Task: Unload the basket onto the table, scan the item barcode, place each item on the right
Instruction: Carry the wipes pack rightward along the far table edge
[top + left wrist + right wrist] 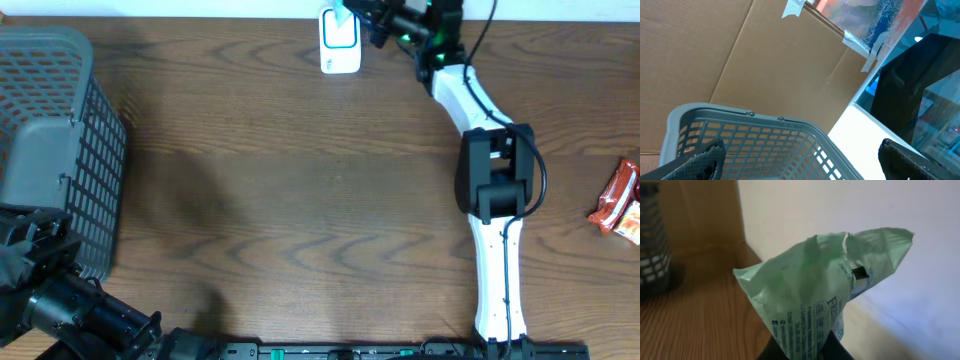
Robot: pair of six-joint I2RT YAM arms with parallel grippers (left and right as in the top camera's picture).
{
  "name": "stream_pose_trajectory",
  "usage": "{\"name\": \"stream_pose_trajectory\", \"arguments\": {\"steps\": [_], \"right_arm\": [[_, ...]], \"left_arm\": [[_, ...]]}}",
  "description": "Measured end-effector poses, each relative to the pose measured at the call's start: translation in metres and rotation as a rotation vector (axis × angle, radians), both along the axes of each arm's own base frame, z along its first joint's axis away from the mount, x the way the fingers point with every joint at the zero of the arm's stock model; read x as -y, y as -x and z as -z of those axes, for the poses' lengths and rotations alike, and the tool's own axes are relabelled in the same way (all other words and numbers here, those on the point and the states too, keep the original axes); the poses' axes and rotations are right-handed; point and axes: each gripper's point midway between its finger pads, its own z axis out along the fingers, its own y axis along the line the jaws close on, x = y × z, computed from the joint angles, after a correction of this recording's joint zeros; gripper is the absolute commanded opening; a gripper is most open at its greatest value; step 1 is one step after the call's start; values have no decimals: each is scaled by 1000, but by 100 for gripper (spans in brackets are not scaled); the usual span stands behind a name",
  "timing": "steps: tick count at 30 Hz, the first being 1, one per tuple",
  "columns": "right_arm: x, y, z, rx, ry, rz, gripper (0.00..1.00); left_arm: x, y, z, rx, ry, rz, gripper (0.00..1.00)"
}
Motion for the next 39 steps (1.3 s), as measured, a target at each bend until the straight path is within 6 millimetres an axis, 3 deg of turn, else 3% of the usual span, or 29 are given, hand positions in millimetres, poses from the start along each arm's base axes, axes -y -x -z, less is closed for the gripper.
{"name": "stream_pose_trajectory", "arguments": {"steps": [4,10,22,29,35,39], "right_arm": [[1,7,20,27,-7,-73,1],[-15,18,47,47,-8,-143,1],[-15,5,83,113,-26,-50,1],[-8,-4,70,172,-66,29,1],[5,1,32,245,-182,47,1],[27,-1,16,165,-295,61,1]], "left_arm": [[0,0,0,0,0,0,98],[0,0,0,0,0,0,98],[0,0,0,0,0,0,97],[0,0,0,0,0,0,98],[0,0,0,0,0,0,98],[0,0,0,0,0,0,98]]}}
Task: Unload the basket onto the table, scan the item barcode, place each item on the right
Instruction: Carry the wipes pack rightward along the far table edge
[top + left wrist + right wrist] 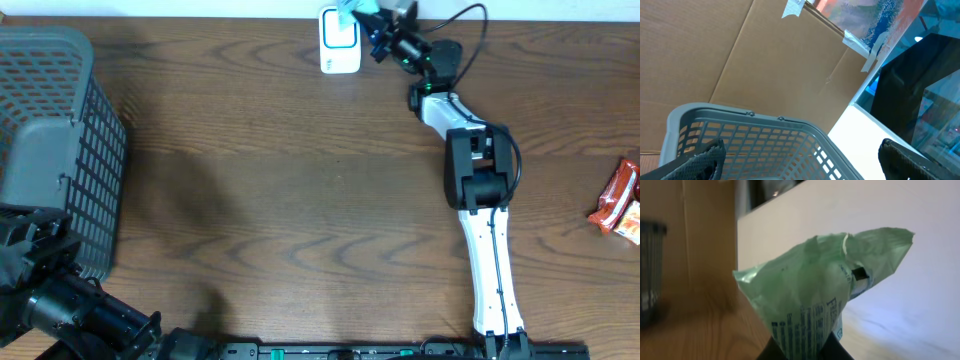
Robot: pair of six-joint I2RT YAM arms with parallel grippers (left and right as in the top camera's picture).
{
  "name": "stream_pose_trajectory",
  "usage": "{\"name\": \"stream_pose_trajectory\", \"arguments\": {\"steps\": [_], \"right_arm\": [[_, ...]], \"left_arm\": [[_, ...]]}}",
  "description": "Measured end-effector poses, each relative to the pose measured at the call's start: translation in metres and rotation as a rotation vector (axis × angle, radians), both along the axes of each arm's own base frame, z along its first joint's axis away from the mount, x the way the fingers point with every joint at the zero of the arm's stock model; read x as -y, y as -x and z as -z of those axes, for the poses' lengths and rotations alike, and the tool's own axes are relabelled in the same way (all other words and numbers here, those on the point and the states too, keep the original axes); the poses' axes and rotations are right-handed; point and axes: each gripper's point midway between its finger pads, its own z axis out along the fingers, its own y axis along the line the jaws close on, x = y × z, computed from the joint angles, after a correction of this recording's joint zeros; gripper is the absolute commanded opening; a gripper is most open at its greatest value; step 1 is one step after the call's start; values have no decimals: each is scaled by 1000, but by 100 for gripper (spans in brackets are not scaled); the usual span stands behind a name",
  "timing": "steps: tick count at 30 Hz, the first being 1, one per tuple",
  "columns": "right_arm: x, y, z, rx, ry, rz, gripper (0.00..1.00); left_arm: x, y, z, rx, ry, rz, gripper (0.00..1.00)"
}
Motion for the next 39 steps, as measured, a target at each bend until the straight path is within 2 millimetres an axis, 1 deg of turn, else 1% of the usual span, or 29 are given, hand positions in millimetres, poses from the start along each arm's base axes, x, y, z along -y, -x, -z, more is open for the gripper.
{"name": "stream_pose_trajectory", "arguments": {"steps": [3,6,9,12,14,17,20,23,26,28,30,32,34,36,39], "right_arm": [[23,0,-13,-12,-66,4,1],[44,8,-32,64,-113,14,1],[51,14,-43,82,-151,-2,1],[46,12,-42,17,-172,-27,1],[42,4,-39,-62,-177,-35,1],[34,-7,-45,-178,-177,-39,1],[24,-13,-65,-264,-166,-37,1],[8,-9,-100,-289,-139,-36,1],[-11,3,-136,-319,-98,-41,1],[-22,9,-150,-412,-48,-11,1],[-26,15,-156,-496,13,64,1],[-17,20,-156,-567,84,191,1],[4,24,-149,-641,162,362,1],[33,31,-135,-722,255,545,1],[92,51,-104,-855,424,849,1]], "left_arm": [[0,0,0,0,0,0,98],[0,0,0,0,0,0,98],[0,0,0,0,0,0,98],[0,0,0,0,0,0,98],[0,0,0,0,0,0,98],[0,0,0,0,0,0,98],[0,0,0,-1,0,0,98],[0,0,0,-1,0,0,98],[0,0,0,-1,0,0,98],[0,0,0,-1,0,0,98],[0,0,0,0,0,0,98],[0,0,0,0,0,-1,98],[0,0,0,0,0,0,98],[0,0,0,0,0,0,98],[0,0,0,0,0,0,98]]}}
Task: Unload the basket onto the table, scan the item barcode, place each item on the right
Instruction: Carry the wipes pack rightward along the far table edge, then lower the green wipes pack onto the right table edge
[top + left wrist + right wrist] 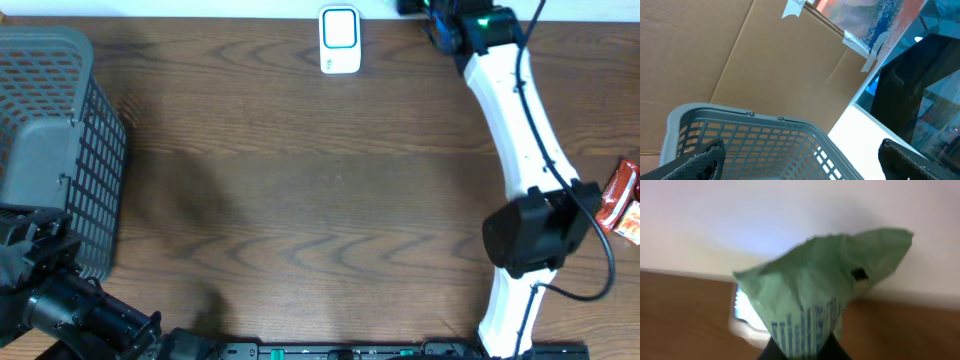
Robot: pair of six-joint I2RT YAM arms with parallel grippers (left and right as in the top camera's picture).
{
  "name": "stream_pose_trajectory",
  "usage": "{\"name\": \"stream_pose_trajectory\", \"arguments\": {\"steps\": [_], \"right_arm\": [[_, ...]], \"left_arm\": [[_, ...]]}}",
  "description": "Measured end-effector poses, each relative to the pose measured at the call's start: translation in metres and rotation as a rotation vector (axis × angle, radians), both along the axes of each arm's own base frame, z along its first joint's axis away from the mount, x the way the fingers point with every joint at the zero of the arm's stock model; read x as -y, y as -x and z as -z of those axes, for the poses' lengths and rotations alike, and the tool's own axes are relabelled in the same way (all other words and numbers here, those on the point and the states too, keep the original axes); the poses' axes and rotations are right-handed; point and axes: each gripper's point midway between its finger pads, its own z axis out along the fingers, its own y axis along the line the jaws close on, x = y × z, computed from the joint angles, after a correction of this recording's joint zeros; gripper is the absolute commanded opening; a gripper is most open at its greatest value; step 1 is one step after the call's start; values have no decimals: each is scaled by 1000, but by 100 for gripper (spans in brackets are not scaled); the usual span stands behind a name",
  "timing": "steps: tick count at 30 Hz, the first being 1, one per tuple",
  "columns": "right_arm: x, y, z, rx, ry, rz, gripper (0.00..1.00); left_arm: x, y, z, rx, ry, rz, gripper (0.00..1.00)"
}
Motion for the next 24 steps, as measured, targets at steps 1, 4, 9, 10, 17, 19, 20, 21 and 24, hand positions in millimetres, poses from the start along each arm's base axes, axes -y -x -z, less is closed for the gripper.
{"name": "stream_pose_trajectory", "arguments": {"steps": [1,4,9,10,17,19,20,21,24], "right_arm": [[23,10,13,-63,86,83,1],[87,45,46,-259,317,274,1],[185,100,80,-545,565,472,1],[203,108,86,-589,588,507,1],[303,147,142,-771,569,689,1],[323,159,166,-806,512,715,1],[329,164,178,-821,480,721,1],[334,171,191,-842,447,723,1],[343,190,227,-904,348,721,53]], "left_arm": [[0,0,0,0,0,0,98],[0,0,0,0,0,0,98],[0,0,0,0,0,0,98],[0,0,0,0,0,0,98],[0,0,0,0,0,0,98],[0,0,0,0,0,0,98],[0,0,0,0,0,0,98],[0,0,0,0,0,0,98],[0,0,0,0,0,0,98]]}}
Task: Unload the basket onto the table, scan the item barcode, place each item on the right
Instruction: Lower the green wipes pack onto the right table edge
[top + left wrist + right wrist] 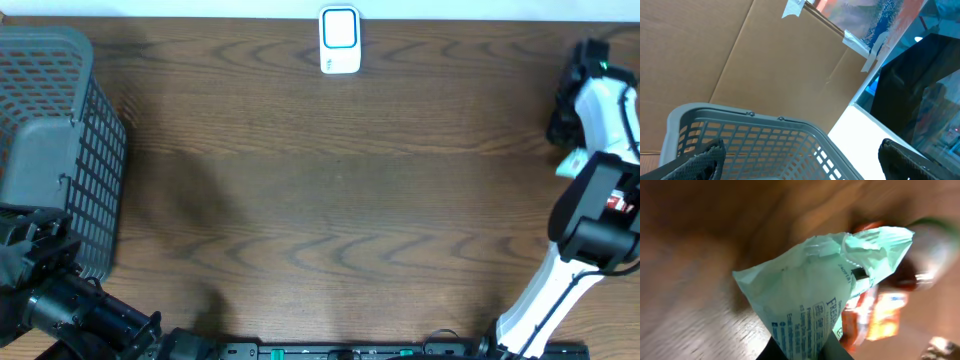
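Note:
The item is a pale green packet (825, 290) with blue print, and my right gripper (802, 351) is shut on its lower end. In the overhead view the right arm reaches to the table's right edge, where a bit of the green packet (572, 163) shows beside the wrist. The white scanner (340, 40) with its blue window stands at the far edge, well left of the packet. My left gripper (800, 167) is open at the front left, with its fingertips (702, 159) spread wide before the basket.
A grey mesh basket (60, 130) fills the left side and also shows as the basket (750, 132) in the left wrist view. Red and orange snack packets (875, 317) lie just behind the green packet, and the right arm mostly covers the snack packets (620, 205) from overhead.
My right gripper, still holding the green packet, has gone from the table's far edge right of the scanner to the right edge, over the red and orange snack packets. The left arm is unchanged.
At first my right gripper held the green packet right beside the scanner, and it was still there a moment later. Then the packet was at the far edge to the scanner's right. Now it is at the table's right side. The left gripper stayed open by the basket throughout.

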Robot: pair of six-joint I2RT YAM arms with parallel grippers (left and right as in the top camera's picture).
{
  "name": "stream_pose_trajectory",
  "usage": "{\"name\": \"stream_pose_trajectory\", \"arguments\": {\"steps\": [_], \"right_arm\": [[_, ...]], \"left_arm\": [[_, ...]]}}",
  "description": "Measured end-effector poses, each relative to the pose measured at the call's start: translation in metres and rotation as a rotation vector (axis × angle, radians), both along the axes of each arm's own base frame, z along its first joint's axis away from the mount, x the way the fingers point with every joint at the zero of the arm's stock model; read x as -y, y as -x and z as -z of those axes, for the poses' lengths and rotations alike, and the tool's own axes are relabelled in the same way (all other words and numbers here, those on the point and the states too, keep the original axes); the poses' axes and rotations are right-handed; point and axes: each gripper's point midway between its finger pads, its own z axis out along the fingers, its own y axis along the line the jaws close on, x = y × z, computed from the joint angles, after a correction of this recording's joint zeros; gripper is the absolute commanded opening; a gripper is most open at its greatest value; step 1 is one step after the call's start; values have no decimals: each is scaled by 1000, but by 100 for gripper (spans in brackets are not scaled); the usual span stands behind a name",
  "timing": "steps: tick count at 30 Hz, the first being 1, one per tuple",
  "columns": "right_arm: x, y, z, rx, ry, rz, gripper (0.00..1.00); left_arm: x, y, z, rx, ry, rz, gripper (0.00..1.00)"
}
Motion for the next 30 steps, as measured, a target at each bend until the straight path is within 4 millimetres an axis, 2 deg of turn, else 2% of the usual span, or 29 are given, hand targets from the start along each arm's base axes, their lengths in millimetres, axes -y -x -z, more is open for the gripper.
{"name": "stream_pose_trajectory", "arguments": {"steps": [1,2,4,7,10,13,16,18,22,24,27,30], "right_arm": [[0,5,11,-7,-35,12,83],[0,9,17,-14,-54,16,97],[-2,11,22,-11,-89,23,99],[-6,5,19,6,-111,12,99],[-12,-7,6,37,-131,-8,99],[-25,-26,-18,89,-171,-39,99],[-52,-45,-54,158,-228,-97,99],[-78,-61,-85,230,-275,-156,99],[-143,-91,-164,452,-362,-326,99],[-180,-97,-214,586,-387,-430,99],[-225,-84,-280,736,-410,-559,99],[-256,-54,-335,848,-424,-655,99]], "left_arm": [[0,0,0,0,0,0,98],[0,0,0,0,0,0,98],[0,0,0,0,0,0,98],[0,0,0,0,0,0,98],[0,0,0,0,0,0,98],[0,0,0,0,0,1,98],[0,0,0,0,0,0,98],[0,0,0,0,0,0,98],[0,0,0,0,0,0,98],[0,0,0,0,0,0,98],[0,0,0,0,0,0,98],[0,0,0,0,0,0,98]]}}
